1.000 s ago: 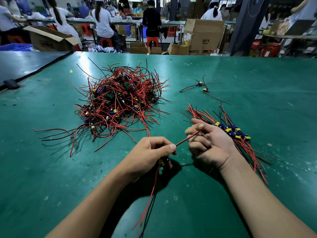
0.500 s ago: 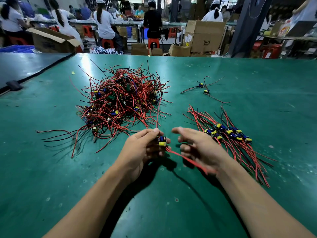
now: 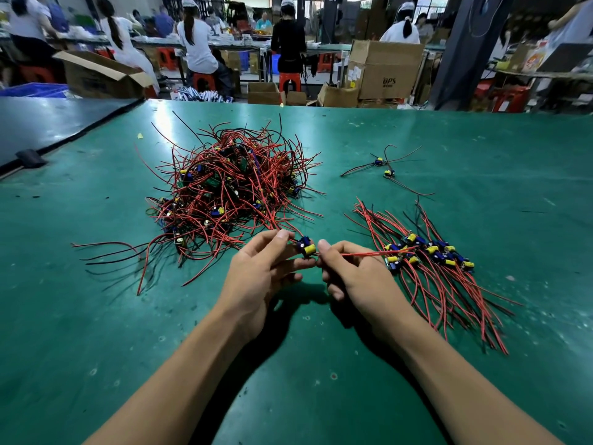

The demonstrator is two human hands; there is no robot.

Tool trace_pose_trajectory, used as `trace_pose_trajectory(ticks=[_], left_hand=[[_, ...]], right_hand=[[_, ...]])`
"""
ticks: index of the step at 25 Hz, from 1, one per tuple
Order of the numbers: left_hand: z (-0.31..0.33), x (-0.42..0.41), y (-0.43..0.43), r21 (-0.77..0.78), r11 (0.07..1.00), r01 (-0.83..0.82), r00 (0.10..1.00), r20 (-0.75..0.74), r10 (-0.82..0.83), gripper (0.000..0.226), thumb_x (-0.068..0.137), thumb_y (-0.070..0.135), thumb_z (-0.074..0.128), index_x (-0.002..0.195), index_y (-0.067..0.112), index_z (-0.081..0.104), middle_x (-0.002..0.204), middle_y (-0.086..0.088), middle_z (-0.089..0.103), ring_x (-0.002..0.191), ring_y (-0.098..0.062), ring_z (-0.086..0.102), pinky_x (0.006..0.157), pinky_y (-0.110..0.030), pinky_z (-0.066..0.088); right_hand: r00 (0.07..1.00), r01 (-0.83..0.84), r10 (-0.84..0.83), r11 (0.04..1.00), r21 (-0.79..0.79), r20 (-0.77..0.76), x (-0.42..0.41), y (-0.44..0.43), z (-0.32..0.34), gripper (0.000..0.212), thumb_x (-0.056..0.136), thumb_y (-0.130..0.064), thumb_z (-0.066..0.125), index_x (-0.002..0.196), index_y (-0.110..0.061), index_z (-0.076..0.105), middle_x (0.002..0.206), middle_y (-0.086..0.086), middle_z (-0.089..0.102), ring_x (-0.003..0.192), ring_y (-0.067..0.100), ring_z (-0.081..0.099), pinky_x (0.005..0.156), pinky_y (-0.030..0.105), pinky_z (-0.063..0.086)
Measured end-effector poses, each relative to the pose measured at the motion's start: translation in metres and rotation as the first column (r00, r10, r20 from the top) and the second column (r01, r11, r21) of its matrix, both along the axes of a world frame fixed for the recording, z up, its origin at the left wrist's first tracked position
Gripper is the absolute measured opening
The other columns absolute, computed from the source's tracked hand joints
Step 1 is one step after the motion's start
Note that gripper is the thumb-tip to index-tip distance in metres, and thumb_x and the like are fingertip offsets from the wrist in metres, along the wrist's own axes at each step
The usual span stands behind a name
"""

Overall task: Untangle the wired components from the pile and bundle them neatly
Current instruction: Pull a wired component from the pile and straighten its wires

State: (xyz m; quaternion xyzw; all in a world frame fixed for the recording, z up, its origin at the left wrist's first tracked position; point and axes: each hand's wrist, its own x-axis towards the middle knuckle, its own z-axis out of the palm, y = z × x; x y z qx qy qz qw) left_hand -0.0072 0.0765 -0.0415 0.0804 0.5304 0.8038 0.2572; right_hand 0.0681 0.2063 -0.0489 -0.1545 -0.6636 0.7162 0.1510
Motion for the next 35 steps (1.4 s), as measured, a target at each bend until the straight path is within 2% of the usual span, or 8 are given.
trace_pose_trajectory(ticks=[5,10,13,16,22,25,29,35], left_hand=[[0.005,-0.002,-0.006,0.181,0.964,0.193,0.956,0.188,-0.226,0.020,0.080,0.019,0.053,0.091,0.011,0.067,0.083,-0.010,0.070,0.063,-0.022,0.067,0.057,-0.027,0.055],[0.007,0.004,-0.005,0.007,0.920,0.393,0.897,0.220,-0.384,0.028,0.075,0.042,0.067,0.063,0.017,0.071,0.063,-0.003,0.061,0.045,-0.015,0.057,0.042,-0.023,0.048],[0.006,0.006,-0.009,-0.012,0.864,0.503,0.853,0.166,-0.495,0.021,0.074,0.036,0.074,0.067,0.016,0.074,0.068,-0.008,0.067,0.048,-0.016,0.060,0.044,-0.024,0.048],[0.002,0.006,-0.007,0.018,0.890,0.455,0.886,0.090,-0.455,0.007,0.076,0.018,0.074,0.080,0.012,0.072,0.084,-0.015,0.072,0.060,-0.020,0.068,0.054,-0.025,0.056],[-0.007,0.006,0.000,-0.012,0.934,0.357,0.934,0.011,-0.357,0.018,0.068,0.010,0.075,0.086,0.008,0.071,0.085,-0.016,0.071,0.067,-0.023,0.070,0.064,-0.028,0.060],[-0.006,0.007,-0.001,-0.042,0.930,0.364,0.931,0.005,-0.365,0.016,0.069,0.010,0.073,0.085,0.009,0.076,0.087,-0.019,0.072,0.067,-0.023,0.070,0.064,-0.028,0.059],[-0.004,0.007,-0.001,-0.036,0.928,0.370,0.929,0.033,-0.369,0.018,0.070,0.006,0.070,0.088,0.005,0.072,0.092,-0.024,0.071,0.070,-0.028,0.071,0.066,-0.029,0.059],[-0.005,0.007,0.002,-0.091,0.934,0.346,0.938,-0.002,-0.348,0.009,0.083,0.003,0.063,0.082,0.007,0.071,0.088,-0.024,0.071,0.072,-0.031,0.071,0.071,-0.035,0.059]], right_hand=[[0.982,-0.188,0.182,0.945,-0.268,-0.045,0.006,0.013,0.011,0.025,0.076,-0.032,0.076,0.059,-0.021,0.061,0.059,0.002,0.049,0.039,0.008,0.035,0.036,0.015,0.028],[0.952,-0.305,0.298,0.919,-0.249,-0.064,0.007,0.016,0.010,0.025,0.070,-0.030,0.086,0.060,-0.021,0.064,0.054,0.001,0.046,0.038,0.006,0.035,0.036,0.015,0.028],[0.964,-0.264,0.257,0.934,-0.241,-0.063,0.004,0.018,0.009,0.024,0.068,-0.030,0.086,0.060,-0.021,0.066,0.053,0.001,0.046,0.040,0.007,0.035,0.037,0.015,0.029],[0.985,-0.173,0.173,0.967,-0.187,-0.014,0.003,0.018,0.005,0.026,0.064,-0.040,0.083,0.062,-0.021,0.065,0.062,0.005,0.053,0.048,0.011,0.047,0.042,0.017,0.033],[0.992,-0.124,0.123,0.981,-0.149,-0.019,0.006,0.016,0.002,0.015,0.076,-0.030,0.083,0.083,-0.018,0.076,0.077,0.006,0.069,0.064,0.015,0.063,0.060,0.027,0.056],[0.998,-0.057,0.059,0.988,-0.145,0.013,0.003,0.018,0.001,0.007,0.080,-0.021,0.081,0.083,-0.018,0.076,0.075,0.008,0.064,0.067,0.021,0.053,0.061,0.030,0.051],[0.999,-0.018,0.033,0.945,-0.326,0.042,-0.001,0.020,0.002,0.014,0.072,-0.021,0.082,0.079,-0.018,0.070,0.057,0.002,0.045,0.044,0.013,0.039,0.044,0.021,0.038],[0.999,-0.026,0.039,0.942,-0.335,0.034,-0.003,0.018,-0.003,0.013,0.079,-0.018,0.079,0.084,-0.018,0.067,0.053,0.002,0.046,0.041,0.012,0.043,0.043,0.022,0.041]])
